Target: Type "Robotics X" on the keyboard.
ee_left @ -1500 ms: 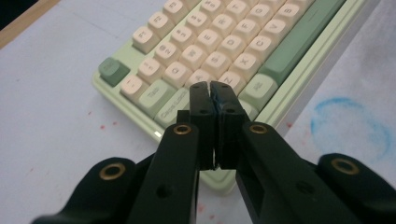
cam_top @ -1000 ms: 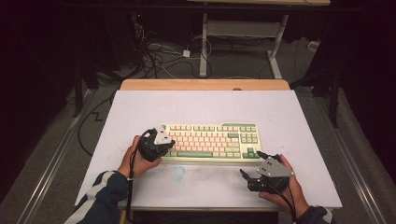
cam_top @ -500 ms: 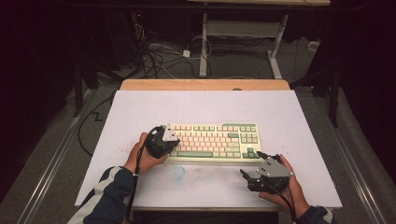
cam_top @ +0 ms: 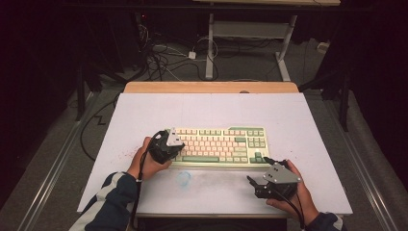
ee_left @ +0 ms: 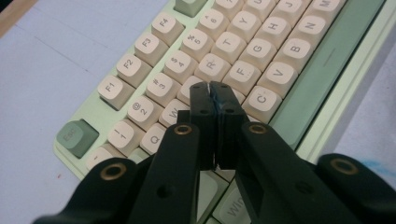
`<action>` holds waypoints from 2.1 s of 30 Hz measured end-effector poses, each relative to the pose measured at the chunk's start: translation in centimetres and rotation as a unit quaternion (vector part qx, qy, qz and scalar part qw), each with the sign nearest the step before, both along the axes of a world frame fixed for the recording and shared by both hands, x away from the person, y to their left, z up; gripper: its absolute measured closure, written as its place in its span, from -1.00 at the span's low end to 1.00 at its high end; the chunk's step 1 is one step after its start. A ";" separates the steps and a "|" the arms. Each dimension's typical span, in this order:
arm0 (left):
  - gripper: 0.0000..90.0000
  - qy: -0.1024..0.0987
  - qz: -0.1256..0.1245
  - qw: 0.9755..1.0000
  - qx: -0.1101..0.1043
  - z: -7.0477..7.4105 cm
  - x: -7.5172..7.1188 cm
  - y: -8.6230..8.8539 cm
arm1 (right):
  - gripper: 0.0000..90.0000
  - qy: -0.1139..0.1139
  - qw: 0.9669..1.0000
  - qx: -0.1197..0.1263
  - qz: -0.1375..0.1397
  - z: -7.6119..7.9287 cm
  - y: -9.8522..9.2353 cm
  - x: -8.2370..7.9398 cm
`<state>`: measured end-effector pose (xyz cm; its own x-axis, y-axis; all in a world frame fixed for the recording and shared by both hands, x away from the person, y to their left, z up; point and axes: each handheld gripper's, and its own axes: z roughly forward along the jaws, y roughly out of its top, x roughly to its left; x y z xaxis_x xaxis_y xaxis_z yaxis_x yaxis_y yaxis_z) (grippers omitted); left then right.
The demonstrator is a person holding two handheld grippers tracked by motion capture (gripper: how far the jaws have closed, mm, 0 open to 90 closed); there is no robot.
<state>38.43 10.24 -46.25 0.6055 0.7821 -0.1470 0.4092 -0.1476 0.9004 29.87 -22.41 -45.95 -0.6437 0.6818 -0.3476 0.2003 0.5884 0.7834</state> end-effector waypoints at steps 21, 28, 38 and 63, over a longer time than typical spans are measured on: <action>0.92 -0.017 -0.048 0.999 -0.018 1.3 -2.4 -1.7 | -0.57 -0.002 1.000 -0.001 -0.001 0.1 -0.1 0.0; 0.92 -0.013 -0.061 0.998 -0.015 1.1 -2.8 -2.5 | -0.57 0.000 1.000 -0.003 0.001 0.0 0.0 0.0; 0.91 -0.004 -0.079 0.997 0.001 0.2 -3.1 -3.8 | -0.56 0.004 1.000 -0.007 0.004 -0.2 0.1 0.0; 0.77 -0.018 -0.083 0.996 -0.002 0.6 -3.3 -3.1 | -0.54 0.006 1.000 -0.017 0.006 -0.3 0.2 0.0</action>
<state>35.13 7.18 -45.69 0.7312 0.6705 -0.1254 0.3470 -0.2074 0.9146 29.83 -22.25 -46.23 -0.6564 0.6620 -0.3619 0.2026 0.6167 0.7607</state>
